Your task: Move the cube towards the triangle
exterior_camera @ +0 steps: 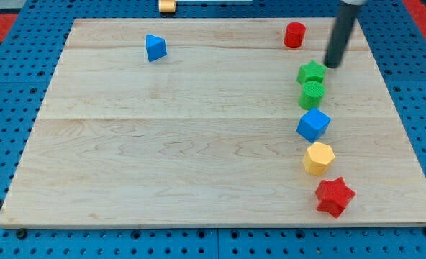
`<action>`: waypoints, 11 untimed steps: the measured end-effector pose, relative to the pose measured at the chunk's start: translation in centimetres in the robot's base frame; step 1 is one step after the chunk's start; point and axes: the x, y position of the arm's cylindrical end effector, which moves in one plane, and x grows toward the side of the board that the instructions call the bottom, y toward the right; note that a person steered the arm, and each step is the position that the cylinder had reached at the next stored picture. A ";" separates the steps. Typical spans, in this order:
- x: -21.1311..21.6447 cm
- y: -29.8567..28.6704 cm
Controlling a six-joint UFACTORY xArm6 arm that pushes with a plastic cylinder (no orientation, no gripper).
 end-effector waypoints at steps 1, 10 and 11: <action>5.7 3.1; 5.3 -16.3; 4.2 -15.4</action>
